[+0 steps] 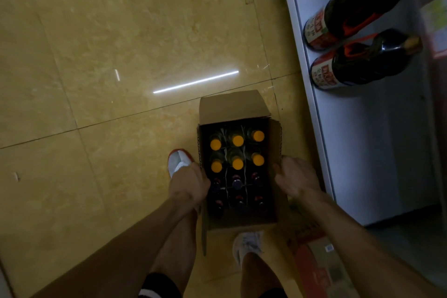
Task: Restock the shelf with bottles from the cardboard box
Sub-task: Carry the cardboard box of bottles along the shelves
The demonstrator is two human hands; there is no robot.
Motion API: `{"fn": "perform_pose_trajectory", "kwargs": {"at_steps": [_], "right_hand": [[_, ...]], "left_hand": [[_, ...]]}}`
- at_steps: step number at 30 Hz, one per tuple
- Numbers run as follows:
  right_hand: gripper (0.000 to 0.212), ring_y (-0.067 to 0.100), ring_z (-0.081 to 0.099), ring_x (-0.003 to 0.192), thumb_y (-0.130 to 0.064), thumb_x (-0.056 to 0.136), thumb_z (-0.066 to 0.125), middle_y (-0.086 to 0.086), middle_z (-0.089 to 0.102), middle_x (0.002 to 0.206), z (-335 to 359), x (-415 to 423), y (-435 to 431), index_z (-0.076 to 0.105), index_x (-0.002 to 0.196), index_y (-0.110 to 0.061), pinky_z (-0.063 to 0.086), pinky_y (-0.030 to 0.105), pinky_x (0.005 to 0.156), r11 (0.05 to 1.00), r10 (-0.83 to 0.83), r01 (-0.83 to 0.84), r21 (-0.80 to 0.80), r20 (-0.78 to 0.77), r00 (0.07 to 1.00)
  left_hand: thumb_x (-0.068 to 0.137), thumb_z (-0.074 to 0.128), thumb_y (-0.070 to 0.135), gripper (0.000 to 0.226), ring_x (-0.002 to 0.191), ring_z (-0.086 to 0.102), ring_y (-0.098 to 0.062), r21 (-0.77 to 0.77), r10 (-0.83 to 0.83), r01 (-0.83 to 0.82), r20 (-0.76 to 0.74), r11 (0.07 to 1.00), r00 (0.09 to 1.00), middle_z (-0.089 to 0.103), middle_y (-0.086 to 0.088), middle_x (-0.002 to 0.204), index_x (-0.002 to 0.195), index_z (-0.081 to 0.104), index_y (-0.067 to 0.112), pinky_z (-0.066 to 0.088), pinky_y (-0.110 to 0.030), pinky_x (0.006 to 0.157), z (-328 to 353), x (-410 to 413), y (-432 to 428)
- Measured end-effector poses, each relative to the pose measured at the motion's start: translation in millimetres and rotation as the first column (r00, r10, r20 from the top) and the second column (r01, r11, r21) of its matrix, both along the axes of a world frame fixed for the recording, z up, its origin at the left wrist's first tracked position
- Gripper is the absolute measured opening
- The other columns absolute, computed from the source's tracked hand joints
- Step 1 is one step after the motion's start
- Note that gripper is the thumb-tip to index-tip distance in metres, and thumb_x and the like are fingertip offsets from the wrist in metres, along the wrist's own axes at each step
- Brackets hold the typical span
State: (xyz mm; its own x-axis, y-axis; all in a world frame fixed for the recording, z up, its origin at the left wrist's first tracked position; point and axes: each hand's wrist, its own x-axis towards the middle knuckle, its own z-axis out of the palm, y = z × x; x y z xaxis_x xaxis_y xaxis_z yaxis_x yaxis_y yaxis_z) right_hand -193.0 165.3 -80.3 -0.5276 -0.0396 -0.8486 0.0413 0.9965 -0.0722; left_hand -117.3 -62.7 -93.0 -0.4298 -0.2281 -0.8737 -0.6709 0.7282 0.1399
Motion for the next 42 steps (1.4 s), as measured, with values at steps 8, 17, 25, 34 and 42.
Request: {"fn": "perform_pose_trajectory", "kwargs": {"at_steps": [8,17,25,34,42], "right_hand": [[0.032,0.012,0.041,0.054,-0.021,0.103,0.046,-0.001,0.046,0.063,-0.9,-45.1,-41.7,0.048,0.072,-0.014,0.024,0.028,0.048,0.999,-0.018,0.016,-0.040,-0.052,0.998],[0.024,0.018,0.049,0.061,-0.023,0.100,0.048,0.000,0.049,0.067,-9.2,-100.3,-72.8,0.055,0.080,-0.011,0.026,0.028,0.049,0.997,-0.014,0.008,-0.076,-0.083,0.996],[0.028,0.019,0.050,0.064,-0.016,0.097,0.050,0.003,0.052,0.069,-8.1,-143.1,-84.4,0.052,0.069,-0.011,0.032,0.030,0.053,0.991,0.031,-0.036,-0.127,-0.044,0.999],[0.035,0.015,0.045,0.058,-0.013,0.098,0.052,0.000,0.047,0.062,-3.2,-206.2,-104.4,0.046,0.064,-0.015,0.029,0.029,0.048,0.980,0.067,-0.071,-0.185,-0.028,0.997],[0.033,0.018,0.047,0.062,-0.014,0.098,0.050,0.001,0.047,0.066,-7.5,-253.1,-126.1,0.043,0.066,-0.015,0.030,0.030,0.051,0.979,0.107,-0.114,-0.167,-0.054,0.993]], "left_hand": [[0.101,0.051,0.019,0.016,0.086,0.058,-0.033,0.010,-0.039,0.039,-0.054,0.999,0.998,0.066,-0.018,0.100,0.096,0.056,0.004,0.038,-0.032,0.069,-2.4,-45.6,-47.6],[0.103,0.049,0.023,0.023,0.093,0.058,-0.035,-0.006,-0.063,0.063,-0.063,0.998,0.996,0.067,-0.022,0.111,0.104,0.057,0.002,0.037,-0.033,0.073,-9.3,-95.7,-83.2],[0.104,0.048,0.022,0.027,0.102,0.063,-0.037,-0.054,-0.039,0.039,0.001,0.998,0.999,0.066,-0.022,0.113,0.114,0.058,-0.001,0.045,-0.035,0.078,-1.9,-140.2,-92.9],[0.103,0.050,0.023,0.030,0.105,0.062,-0.039,-0.104,0.015,-0.012,0.024,0.994,1.000,0.066,-0.024,0.119,0.119,0.058,0.000,0.045,-0.037,0.078,0.0,-199.4,-115.3],[0.104,0.050,0.025,0.025,0.094,0.057,-0.036,-0.064,-0.007,0.005,-0.033,0.998,0.999,0.065,-0.026,0.116,0.109,0.056,0.001,0.035,-0.032,0.072,-9.3,-236.2,-143.9]]}}
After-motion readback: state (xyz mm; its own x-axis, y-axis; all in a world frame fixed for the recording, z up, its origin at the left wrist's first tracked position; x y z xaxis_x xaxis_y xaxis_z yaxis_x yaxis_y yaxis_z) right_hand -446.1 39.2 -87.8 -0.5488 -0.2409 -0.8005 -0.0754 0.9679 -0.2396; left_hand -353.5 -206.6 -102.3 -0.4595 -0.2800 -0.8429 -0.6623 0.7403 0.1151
